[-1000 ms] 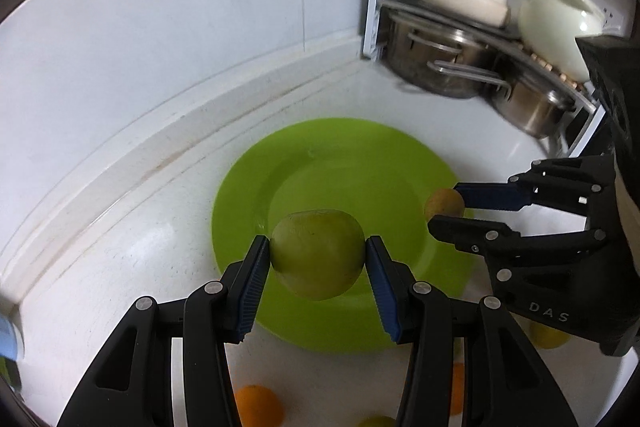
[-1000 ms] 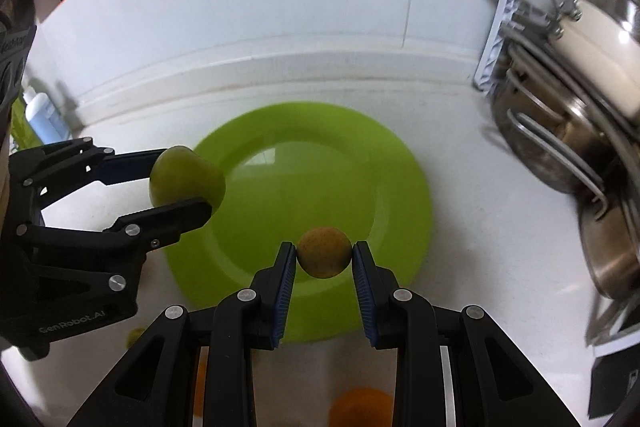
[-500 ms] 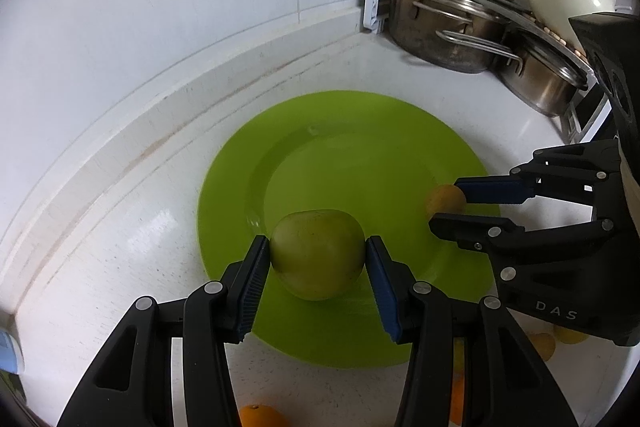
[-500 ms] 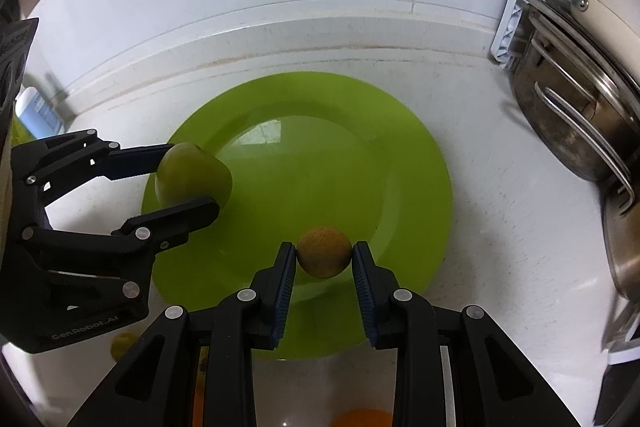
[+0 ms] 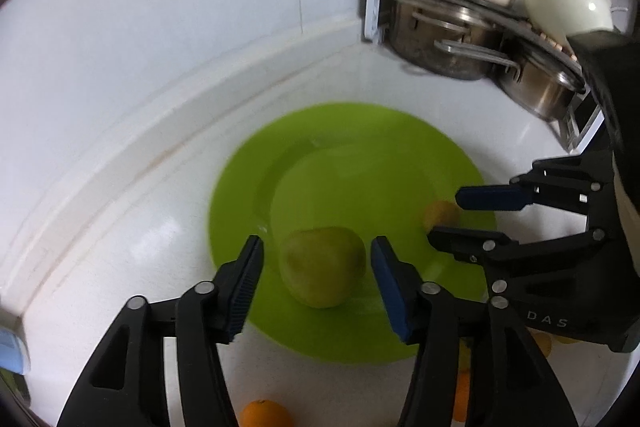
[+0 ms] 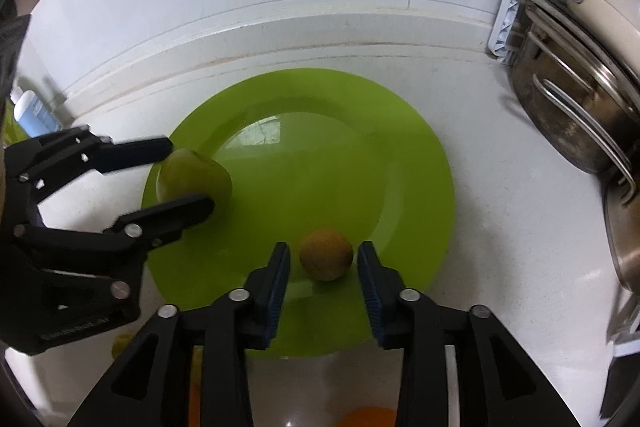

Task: Organize fruits
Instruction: 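Carry the apple with left tool onto the green plate while right tool places the brown fruit there, then open both tools and pull them back from the green plate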

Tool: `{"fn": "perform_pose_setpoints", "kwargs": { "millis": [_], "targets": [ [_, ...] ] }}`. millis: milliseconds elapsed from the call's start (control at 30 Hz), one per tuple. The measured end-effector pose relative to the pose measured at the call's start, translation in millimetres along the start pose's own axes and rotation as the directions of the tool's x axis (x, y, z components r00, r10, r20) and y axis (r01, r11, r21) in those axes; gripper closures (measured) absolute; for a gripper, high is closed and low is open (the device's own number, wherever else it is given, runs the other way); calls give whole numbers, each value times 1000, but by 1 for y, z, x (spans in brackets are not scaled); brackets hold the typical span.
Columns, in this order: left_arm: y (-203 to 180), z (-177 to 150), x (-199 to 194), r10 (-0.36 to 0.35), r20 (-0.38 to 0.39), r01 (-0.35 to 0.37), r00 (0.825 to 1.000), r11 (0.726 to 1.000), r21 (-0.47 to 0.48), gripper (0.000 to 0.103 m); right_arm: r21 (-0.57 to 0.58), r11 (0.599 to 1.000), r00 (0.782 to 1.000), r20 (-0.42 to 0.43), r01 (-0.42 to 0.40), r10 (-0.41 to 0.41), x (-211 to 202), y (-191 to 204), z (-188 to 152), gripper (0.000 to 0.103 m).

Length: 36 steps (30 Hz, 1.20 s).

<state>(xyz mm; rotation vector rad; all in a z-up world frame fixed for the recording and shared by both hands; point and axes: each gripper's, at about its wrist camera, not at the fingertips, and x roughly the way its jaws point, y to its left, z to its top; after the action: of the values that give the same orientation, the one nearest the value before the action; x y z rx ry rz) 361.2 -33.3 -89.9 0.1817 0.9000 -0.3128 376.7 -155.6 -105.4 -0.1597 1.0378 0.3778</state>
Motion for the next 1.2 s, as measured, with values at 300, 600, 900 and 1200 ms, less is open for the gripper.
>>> {"fn": "perform_pose_setpoints", "kwargs": {
  "millis": [300, 600, 900, 1200],
  "targets": [
    [-3, -16, -69, 30, 141, -29, 990, 1000, -4, 29, 32, 998, 989, 137, 53, -57, -57, 15, -23, 56],
    [-4, -45, -131, 49, 237, -42, 970, 999, -31, 14, 98, 987, 943, 299, 124, -148, -130, 39, -65, 38],
    [-12, -82, -176, 47, 286, -36, 957, 998, -42, 10, 140, 971, 888, 397, 194, -234, -178, 71, -106, 26],
    [-19, -115, -193, 31, 298, -24, 954, 999, -27, 10, 253, 949, 872, 402, 188, -280, -191, 87, -146, 25]
  ]
}}
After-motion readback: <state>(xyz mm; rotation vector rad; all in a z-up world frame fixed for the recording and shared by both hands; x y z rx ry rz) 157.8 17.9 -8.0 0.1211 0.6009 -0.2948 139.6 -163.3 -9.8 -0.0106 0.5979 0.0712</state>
